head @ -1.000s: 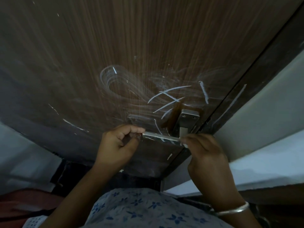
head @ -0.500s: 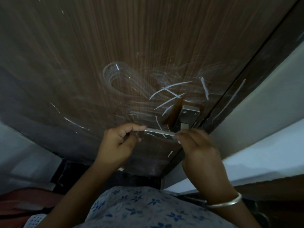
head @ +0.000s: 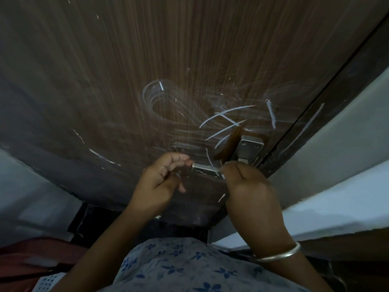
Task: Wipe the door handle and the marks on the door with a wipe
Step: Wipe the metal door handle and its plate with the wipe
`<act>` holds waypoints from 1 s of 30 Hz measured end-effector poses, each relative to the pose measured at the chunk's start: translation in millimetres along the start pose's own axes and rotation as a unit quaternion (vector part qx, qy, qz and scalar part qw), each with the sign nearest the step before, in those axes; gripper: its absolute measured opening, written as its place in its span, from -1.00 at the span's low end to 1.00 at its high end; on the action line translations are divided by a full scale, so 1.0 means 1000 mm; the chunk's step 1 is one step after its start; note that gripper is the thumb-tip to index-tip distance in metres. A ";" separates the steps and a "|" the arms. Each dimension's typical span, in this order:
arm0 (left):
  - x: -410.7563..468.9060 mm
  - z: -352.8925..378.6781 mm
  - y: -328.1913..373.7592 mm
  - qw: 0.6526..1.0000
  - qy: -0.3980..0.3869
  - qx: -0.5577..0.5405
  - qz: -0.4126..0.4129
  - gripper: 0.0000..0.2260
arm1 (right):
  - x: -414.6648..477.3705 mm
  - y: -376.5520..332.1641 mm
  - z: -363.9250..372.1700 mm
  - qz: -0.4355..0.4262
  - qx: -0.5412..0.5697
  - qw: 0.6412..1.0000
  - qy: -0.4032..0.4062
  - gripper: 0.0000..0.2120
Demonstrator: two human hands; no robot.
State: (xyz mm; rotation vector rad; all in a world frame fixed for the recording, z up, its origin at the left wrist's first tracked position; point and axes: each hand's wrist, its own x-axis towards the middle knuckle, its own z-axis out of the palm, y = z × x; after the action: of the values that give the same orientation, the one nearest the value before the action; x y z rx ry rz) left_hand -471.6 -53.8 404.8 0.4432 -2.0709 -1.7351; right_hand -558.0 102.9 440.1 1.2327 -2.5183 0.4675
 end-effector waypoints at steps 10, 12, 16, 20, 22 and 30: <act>0.003 -0.001 0.005 0.997 0.000 -0.069 -0.027 -0.66 | 0.014 -0.028 0.006 -0.037 -0.023 0.999 0.002 -0.77; 0.001 0.000 0.006 0.998 0.002 -0.062 -0.025 -0.66 | 0.010 -0.021 0.003 -0.002 -0.033 0.999 0.010 -0.87; -0.002 0.003 0.003 0.999 -0.001 -0.048 -0.026 -0.75 | 0.008 -0.024 0.003 -0.003 -0.065 0.998 -0.013 -0.90; 0.001 0.002 0.000 0.997 0.018 -0.068 -0.029 -0.75 | 0.018 -0.044 0.008 -0.061 -0.060 0.996 -0.040 -0.72; 0.002 0.002 -0.001 0.995 0.035 -0.078 -0.042 -0.73 | 0.021 -0.049 0.010 -0.083 -0.067 0.993 -0.049 -0.77; -0.001 0.004 0.004 0.988 0.026 -0.134 -0.071 -0.74 | 0.009 -0.031 0.006 -0.044 -0.056 0.997 -0.014 -0.67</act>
State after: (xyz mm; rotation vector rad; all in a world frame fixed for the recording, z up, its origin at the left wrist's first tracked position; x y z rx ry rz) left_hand -472.7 -48.8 407.9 0.5560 -1.7732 -2.0265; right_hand -539.1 75.8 443.1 1.3108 -2.4644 0.2865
